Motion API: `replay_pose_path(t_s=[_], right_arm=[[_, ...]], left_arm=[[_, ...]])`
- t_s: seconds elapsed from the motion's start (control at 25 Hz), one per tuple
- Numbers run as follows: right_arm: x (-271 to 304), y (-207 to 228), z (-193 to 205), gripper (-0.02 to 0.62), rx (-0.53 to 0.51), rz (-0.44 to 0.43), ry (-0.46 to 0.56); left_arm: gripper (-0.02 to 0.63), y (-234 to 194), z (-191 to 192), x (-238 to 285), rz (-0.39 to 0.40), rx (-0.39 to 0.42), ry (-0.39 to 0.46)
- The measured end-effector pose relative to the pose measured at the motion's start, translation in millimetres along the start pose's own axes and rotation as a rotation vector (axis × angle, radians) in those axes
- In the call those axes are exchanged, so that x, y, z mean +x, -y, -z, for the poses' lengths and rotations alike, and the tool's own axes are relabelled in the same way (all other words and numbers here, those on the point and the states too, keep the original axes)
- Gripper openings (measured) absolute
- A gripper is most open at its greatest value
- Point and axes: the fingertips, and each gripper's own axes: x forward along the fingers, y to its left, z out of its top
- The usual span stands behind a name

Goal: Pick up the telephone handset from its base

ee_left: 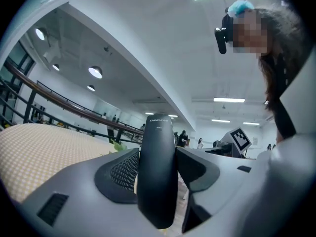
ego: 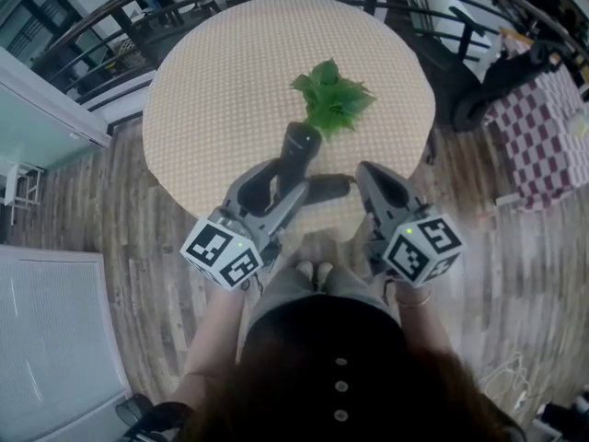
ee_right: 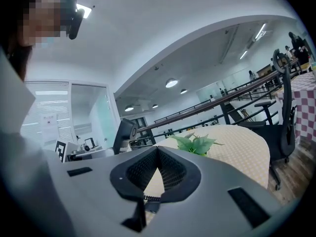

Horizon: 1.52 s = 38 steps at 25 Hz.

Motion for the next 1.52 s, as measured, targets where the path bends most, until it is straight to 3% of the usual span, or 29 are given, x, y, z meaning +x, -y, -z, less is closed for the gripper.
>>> replay_pose_path(t_s=[0.16, 0.48, 1.0, 1.52], right_arm=[[2, 0, -2, 0.009, -0.015, -0.001, 0.001], [7, -1, -7, 0.008, -0.037, -0.009, 0.003], [18, -21, 9, 0.008, -0.042, -0.061, -0.047], [9, -23, 11, 0.008, -0.022, -0.044, -0.038]], left_arm=[[0.247, -4, 2, -8, -0.021, -0.068, 0.047], [0.247, -6, 7, -9, -0.011, -0.116, 0.071], [0.247, -5, 15, -8, -0.006, -0.129, 0.04], [0.247, 0, 15, -7, 0.016, -0.135, 0.035]])
